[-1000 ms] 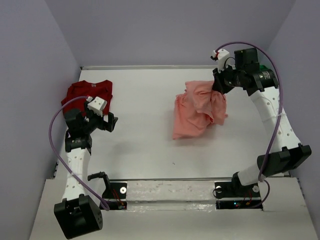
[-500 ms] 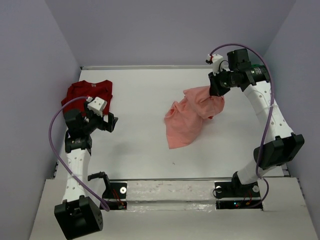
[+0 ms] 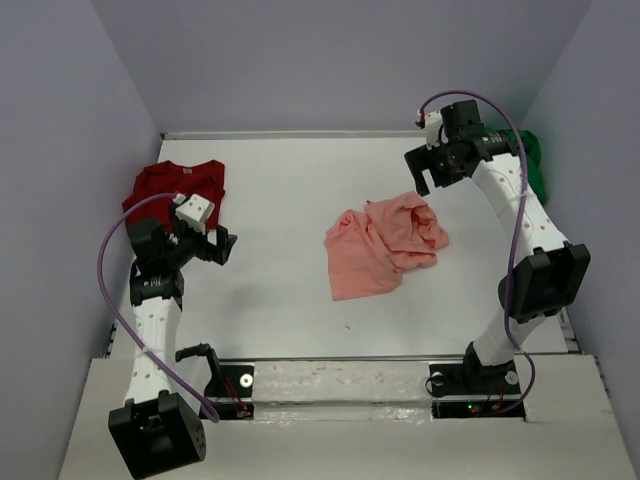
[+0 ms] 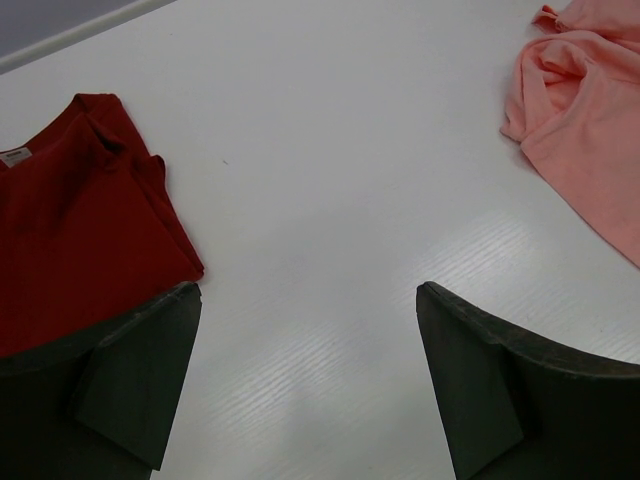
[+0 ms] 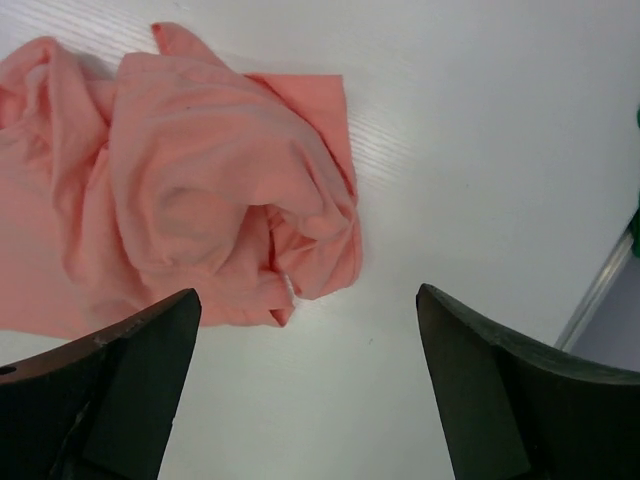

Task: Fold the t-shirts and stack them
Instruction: Move the tshirt to the center of the board, then flatten the tshirt out

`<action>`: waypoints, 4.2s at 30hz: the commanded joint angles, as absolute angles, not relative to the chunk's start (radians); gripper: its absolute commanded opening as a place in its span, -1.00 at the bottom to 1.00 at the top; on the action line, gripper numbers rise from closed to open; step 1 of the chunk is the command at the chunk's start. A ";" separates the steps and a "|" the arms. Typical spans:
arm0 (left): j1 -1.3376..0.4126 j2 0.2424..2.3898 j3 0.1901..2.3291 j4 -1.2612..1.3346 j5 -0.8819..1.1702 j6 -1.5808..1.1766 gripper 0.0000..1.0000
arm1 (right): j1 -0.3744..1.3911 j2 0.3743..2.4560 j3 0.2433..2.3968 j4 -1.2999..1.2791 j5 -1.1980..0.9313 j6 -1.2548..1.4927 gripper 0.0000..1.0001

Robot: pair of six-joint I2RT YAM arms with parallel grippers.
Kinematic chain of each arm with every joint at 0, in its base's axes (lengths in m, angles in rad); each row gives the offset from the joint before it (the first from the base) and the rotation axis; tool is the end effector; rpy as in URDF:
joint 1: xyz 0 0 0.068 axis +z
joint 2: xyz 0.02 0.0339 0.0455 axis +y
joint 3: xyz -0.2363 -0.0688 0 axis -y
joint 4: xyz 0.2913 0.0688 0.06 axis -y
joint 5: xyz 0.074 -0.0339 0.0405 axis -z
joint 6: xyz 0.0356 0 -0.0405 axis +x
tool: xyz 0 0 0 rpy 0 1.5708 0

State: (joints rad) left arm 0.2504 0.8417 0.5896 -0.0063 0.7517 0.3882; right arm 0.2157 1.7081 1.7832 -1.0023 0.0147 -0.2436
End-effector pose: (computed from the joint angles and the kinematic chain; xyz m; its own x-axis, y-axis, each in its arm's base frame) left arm 0.2544 0.0400 0.2496 -0.0556 0.2712 -0.9609 0.5182 0.8305 0.2044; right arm 0.3948 0.0860 0.3416 -0.7088 -0.4022 -0.5795 -0.3878 0.9084 -0.1561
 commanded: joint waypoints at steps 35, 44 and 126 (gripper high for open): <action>0.259 0.811 0.609 0.009 0.775 0.420 0.98 | 0.474 1.939 1.696 -1.089 -0.167 -0.431 -0.09; 0.259 0.808 0.606 0.009 0.778 0.428 0.98 | 0.474 1.985 1.714 -1.043 -0.074 -0.440 -0.09; -0.290 1.409 1.081 -0.225 0.664 0.506 0.56 | 0.098 1.371 0.940 -0.502 0.473 -0.313 -1.00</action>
